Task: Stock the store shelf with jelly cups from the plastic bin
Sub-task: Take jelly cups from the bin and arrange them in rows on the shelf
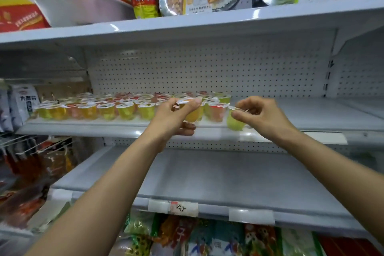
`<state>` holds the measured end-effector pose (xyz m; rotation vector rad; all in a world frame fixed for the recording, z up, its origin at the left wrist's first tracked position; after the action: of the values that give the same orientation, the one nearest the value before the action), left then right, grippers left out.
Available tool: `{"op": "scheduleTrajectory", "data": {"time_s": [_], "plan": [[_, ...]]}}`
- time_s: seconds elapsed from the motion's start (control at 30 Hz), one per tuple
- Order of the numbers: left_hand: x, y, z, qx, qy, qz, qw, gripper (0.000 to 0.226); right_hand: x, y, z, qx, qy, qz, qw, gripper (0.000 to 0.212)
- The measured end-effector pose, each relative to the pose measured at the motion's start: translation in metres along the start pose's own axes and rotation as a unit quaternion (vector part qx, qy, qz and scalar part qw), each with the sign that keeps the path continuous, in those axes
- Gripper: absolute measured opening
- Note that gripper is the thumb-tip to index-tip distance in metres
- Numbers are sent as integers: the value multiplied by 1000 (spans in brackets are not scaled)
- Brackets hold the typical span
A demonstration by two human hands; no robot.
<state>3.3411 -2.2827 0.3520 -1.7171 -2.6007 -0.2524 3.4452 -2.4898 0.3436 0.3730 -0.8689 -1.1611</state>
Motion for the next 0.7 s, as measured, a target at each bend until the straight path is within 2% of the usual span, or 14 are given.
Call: {"op": "scheduleTrajectory", "data": {"time_s": [0.1, 0.17, 0.47, 0.57, 0.7], "plan": [[3, 31, -15, -15, 11, -3, 1000, 45, 11, 36, -13, 6, -38, -37, 999, 20], [3, 49, -23, -19, 23, -2, 1000, 53, 12, 56, -25, -2, -68, -31, 997, 22], [-12, 113, -29, -4, 35, 41, 999, 54, -19, 111, -76, -3, -155, 77, 985, 16], [-14, 125, -31, -6, 42, 49, 998, 49, -23, 117, -86, -16, -160, 82, 984, 15], [-20, 138, -32, -7, 46, 59, 997, 55, -23, 118, -93, -19, -158, 79, 984, 17]]}}
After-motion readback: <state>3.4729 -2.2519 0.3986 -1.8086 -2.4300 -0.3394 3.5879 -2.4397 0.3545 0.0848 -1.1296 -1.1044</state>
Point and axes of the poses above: each hand's wrist, its own y-axis towards the middle knuckle, its own x-axis out of the back of the hand, z = x × y, the point moved 2 cm from there along y, towards the middle knuckle, and after that the axes turned 9 degrees about x, right-handed, at the moved point
